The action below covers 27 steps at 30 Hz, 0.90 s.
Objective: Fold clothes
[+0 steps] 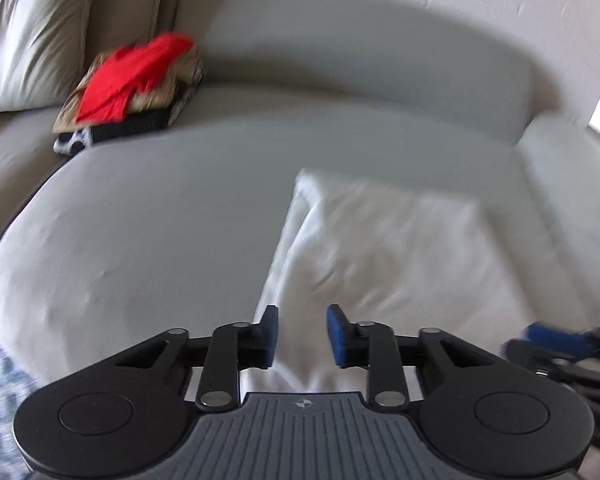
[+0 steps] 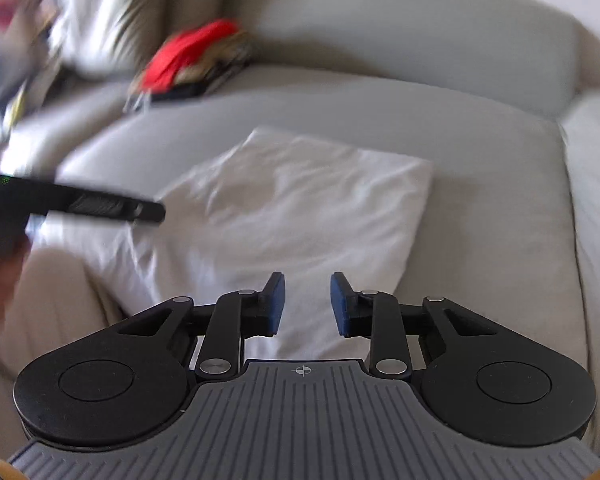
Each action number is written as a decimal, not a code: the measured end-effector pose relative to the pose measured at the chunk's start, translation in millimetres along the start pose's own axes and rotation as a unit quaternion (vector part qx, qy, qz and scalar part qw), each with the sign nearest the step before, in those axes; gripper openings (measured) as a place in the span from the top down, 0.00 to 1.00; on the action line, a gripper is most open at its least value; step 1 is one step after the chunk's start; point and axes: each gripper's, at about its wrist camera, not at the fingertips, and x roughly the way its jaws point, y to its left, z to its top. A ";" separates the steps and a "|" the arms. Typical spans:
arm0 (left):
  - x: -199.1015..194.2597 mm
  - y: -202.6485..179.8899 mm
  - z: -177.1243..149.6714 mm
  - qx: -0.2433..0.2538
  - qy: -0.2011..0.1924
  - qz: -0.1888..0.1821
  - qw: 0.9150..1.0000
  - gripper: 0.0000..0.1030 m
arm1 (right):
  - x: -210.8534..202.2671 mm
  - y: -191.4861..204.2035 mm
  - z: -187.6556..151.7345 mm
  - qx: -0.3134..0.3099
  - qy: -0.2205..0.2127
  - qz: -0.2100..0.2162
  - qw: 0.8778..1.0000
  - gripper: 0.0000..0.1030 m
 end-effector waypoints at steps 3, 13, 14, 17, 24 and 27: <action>17.9 12.4 -7.5 -0.018 0.024 0.036 0.999 0.69 | -0.8 1.3 -15.7 -0.040 0.029 0.001 0.999 0.72; -30.8 -3.9 -5.9 0.007 -0.014 0.034 0.999 0.68 | -43.9 -57.1 -6.7 0.091 -0.004 0.041 0.995 0.70; -34.0 -9.0 -3.1 0.010 -0.020 0.021 1.000 0.68 | -42.3 -62.7 -2.0 0.110 -0.019 0.044 0.993 0.70; -29.0 -20.2 14.3 0.015 -0.030 -0.021 0.999 0.68 | -22.0 -73.2 16.4 0.150 -0.049 0.051 0.986 0.73; 47.8 -36.2 86.4 -0.016 0.031 -0.088 0.995 0.74 | 59.5 -87.1 67.7 0.184 -0.061 0.077 0.978 0.80; 89.1 -35.9 104.0 -0.026 0.048 -0.135 0.989 0.75 | 97.0 -100.4 83.5 0.219 -0.046 0.109 0.969 0.80</action>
